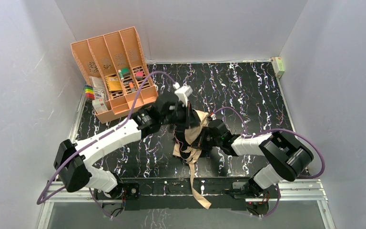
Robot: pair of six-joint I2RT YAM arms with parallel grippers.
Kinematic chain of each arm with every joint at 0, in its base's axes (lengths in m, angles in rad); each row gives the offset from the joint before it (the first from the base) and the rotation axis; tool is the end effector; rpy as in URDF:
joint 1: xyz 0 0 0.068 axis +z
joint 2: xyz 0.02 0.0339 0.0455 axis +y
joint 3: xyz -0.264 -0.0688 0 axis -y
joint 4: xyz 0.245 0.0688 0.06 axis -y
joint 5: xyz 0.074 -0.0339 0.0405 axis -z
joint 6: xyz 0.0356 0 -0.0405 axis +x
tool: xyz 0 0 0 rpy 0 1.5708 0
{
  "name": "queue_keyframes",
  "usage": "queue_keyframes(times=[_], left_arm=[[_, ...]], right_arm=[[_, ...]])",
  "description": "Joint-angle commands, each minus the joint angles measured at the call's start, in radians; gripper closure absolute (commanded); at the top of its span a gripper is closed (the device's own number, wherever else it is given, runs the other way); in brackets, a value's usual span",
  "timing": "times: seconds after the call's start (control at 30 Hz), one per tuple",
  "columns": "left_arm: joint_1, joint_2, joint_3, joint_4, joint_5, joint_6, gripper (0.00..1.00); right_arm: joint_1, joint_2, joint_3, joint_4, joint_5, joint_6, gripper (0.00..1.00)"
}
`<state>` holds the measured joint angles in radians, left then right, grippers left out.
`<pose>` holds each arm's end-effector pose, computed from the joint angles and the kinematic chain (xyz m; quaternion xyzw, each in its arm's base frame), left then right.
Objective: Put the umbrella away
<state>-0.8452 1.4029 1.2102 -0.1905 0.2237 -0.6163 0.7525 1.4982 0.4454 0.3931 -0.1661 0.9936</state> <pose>0.2122 -0.2511 0.3451 0.1561 0.8111 -0.4400 0.3523 0.1861 0.1823 0.1268 0.0714 0.8928 0.3838 0.2246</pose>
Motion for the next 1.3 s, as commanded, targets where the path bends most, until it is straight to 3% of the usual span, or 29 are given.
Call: queue_keyframes(times=[0.0,0.3,0.73,0.93,1.27], left_arm=[[-0.076,-0.089,-0.194,0.155,-0.088,-0.069,1.0],[-0.13,-0.103,-0.484,0.319,-0.18,-0.11,1.0],[-0.13,0.054,-0.672,0.529,-0.21,-0.194,1.0],[-0.13,0.068,-0.688,0.537,-0.21,-0.204,1.0],[-0.127,-0.052,-0.622,0.421,-0.302,-0.184,1.0]], right_arm=[[0.004,0.035,-0.002,-0.12,0.03,-0.023,1.0],[0.005,0.005,-0.01,-0.136,0.025,-0.022,1.0],[0.004,-0.195,-0.026,-0.282,0.049,-0.069,1.0],[0.005,-0.316,-0.04,-0.311,0.015,-0.115,0.98],[0.005,-0.538,-0.071,-0.255,-0.02,-0.197,0.9]])
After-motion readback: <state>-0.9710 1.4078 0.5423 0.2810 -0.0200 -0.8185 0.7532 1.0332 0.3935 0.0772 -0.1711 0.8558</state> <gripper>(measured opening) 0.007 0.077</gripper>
